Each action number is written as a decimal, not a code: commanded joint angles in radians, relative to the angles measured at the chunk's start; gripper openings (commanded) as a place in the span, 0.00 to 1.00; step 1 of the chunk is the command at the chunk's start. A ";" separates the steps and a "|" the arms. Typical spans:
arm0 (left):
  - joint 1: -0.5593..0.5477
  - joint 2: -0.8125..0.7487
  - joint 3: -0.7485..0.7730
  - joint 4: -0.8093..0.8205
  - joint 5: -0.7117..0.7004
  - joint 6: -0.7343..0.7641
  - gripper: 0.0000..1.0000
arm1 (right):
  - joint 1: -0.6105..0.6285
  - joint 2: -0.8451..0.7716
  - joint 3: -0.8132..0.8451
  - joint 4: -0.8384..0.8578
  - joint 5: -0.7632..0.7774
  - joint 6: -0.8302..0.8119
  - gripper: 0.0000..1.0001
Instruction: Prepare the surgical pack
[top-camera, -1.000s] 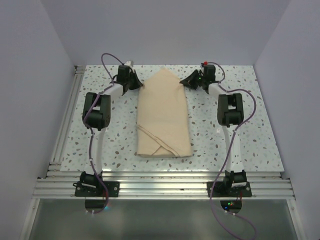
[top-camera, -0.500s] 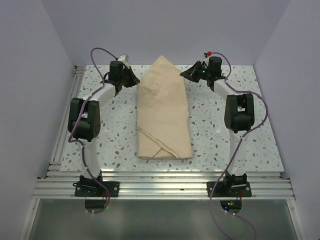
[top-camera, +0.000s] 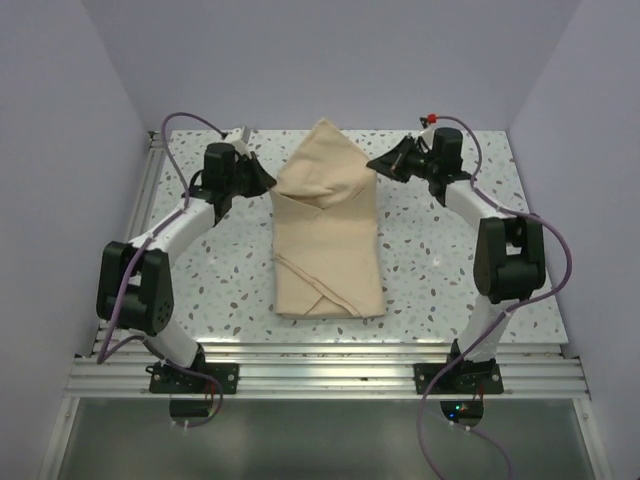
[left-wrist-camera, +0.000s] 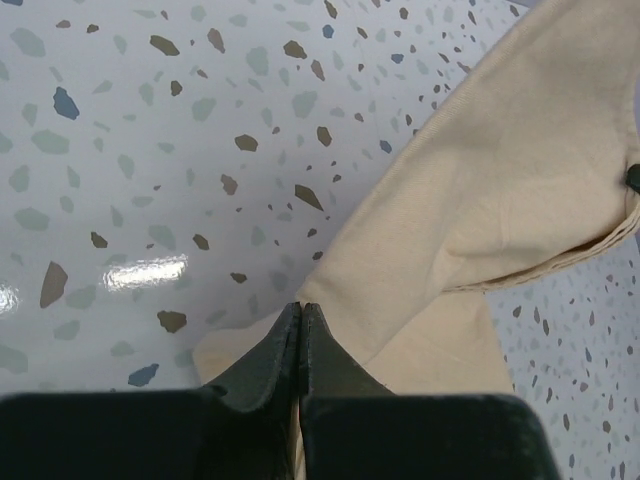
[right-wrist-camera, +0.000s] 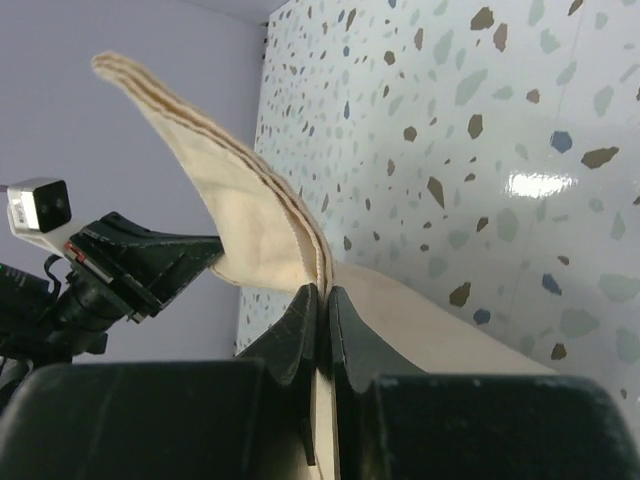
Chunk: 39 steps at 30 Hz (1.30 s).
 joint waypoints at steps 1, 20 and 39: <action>-0.029 -0.151 -0.068 0.029 -0.024 -0.010 0.00 | -0.002 -0.168 -0.087 0.020 -0.032 -0.043 0.00; -0.188 -0.673 -0.392 -0.235 -0.125 -0.073 0.00 | -0.001 -0.719 -0.505 -0.312 -0.011 -0.224 0.00; -0.356 -0.794 -0.687 -0.369 -0.157 -0.264 0.00 | 0.010 -0.916 -0.894 -0.451 0.052 -0.231 0.00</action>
